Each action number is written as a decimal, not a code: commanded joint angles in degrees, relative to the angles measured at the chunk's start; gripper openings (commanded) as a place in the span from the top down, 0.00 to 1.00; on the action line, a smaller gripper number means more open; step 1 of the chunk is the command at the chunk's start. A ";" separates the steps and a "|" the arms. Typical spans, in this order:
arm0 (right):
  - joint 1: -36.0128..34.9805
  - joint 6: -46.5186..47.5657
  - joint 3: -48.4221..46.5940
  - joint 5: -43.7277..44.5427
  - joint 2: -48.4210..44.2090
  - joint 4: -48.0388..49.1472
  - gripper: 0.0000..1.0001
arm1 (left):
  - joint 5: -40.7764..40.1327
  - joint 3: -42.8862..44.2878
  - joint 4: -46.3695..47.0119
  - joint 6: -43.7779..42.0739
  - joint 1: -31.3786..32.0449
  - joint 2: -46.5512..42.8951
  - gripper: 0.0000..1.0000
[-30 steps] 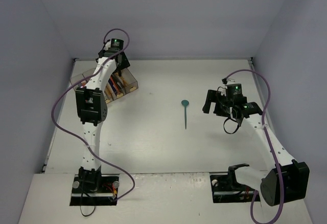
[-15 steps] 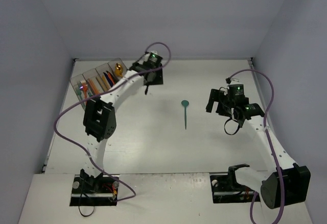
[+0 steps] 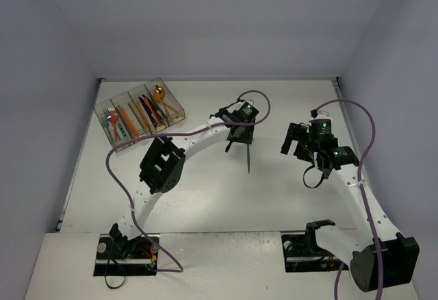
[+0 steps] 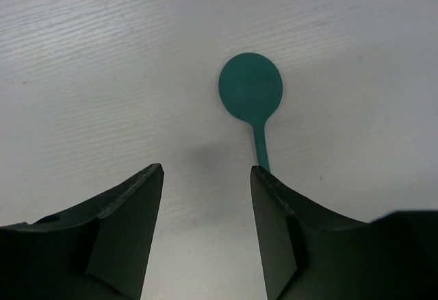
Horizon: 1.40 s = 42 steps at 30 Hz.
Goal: Sort the eating utensils into containers
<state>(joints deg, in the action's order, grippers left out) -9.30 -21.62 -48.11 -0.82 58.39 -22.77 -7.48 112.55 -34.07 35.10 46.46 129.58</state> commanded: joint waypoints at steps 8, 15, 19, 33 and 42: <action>0.60 -1.14 0.24 1.61 -3.56 -0.45 0.00 | -0.68 6.90 2.89 1.38 2.17 3.34 0.49; 0.67 -0.99 0.40 1.70 -3.28 -0.59 0.00 | -0.49 7.69 2.93 1.80 2.67 5.80 0.54; 0.72 -0.79 0.38 1.93 -3.22 -0.55 0.00 | -1.81 6.93 2.99 1.71 2.67 6.15 0.63; 0.96 -0.27 0.19 1.97 -2.37 -0.43 0.00 | -3.62 3.47 2.78 -0.03 2.01 2.21 1.00; 1.05 0.54 -0.69 2.58 -0.82 -0.43 0.00 | -3.95 -3.55 4.12 -1.56 -7.07 -10.49 1.00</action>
<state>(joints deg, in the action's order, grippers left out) -8.60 -22.08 -47.55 -0.16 56.68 -24.32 -10.01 109.41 -31.78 34.83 46.68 130.50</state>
